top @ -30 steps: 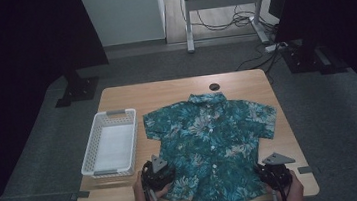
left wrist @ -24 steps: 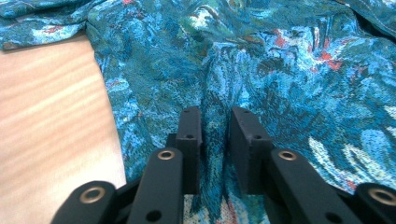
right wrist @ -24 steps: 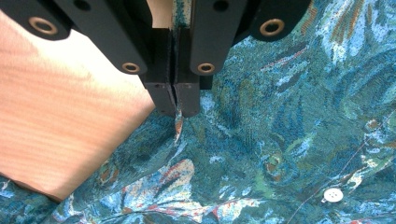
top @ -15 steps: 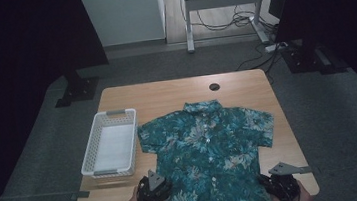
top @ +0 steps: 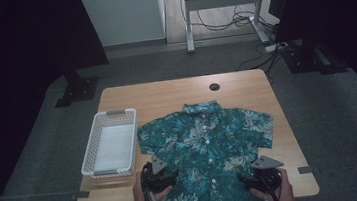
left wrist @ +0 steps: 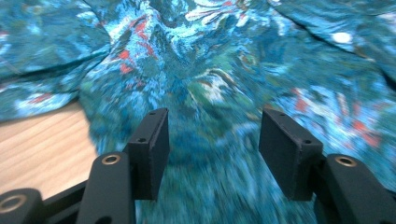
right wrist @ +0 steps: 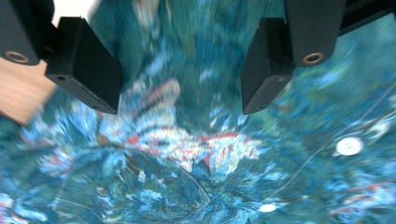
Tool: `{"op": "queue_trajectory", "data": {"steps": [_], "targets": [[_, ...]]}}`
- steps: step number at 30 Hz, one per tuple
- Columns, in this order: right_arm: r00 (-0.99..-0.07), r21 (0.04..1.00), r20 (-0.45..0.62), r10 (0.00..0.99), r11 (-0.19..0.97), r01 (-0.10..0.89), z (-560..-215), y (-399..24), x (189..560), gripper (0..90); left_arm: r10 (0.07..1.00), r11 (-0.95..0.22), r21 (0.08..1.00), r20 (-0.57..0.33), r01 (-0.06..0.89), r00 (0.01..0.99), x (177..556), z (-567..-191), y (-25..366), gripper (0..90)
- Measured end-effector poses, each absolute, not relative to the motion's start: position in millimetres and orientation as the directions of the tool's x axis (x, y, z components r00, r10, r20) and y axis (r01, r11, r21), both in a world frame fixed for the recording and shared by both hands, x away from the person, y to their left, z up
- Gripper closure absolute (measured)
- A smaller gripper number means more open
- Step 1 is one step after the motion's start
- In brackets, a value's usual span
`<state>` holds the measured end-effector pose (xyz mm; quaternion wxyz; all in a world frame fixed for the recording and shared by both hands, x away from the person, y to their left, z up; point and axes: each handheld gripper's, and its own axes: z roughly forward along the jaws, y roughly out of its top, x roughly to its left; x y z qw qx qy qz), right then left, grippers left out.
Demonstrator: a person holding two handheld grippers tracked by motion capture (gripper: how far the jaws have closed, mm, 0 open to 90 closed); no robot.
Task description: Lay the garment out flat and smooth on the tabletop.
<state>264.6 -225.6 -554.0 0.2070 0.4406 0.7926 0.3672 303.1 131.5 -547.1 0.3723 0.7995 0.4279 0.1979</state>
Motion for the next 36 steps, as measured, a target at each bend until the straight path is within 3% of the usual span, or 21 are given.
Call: {"op": "queue_trajectory", "data": {"steps": [8,12,36], "targets": [[-0.515,0.743,-0.05,0.856,0.376,0.553,-557.9,-214.5,287.0,26.4,0.829,-0.38,0.751,0.017,0.54,0.56,314.9,-554.4,124.2,40.0],[-0.507,0.748,-0.005,0.862,0.34,0.57,-559.9,-217.8,287.6,27.0,0.831,-0.372,0.761,0.019,0.532,0.556,310.3,-556.2,125.1,39.5],[-0.548,0.739,0.007,0.836,0.365,0.566,-559.8,-228.9,245.1,28.3,0.817,-0.38,0.77,0.019,0.513,0.577,259.8,-558.9,129.6,37.9]]}}
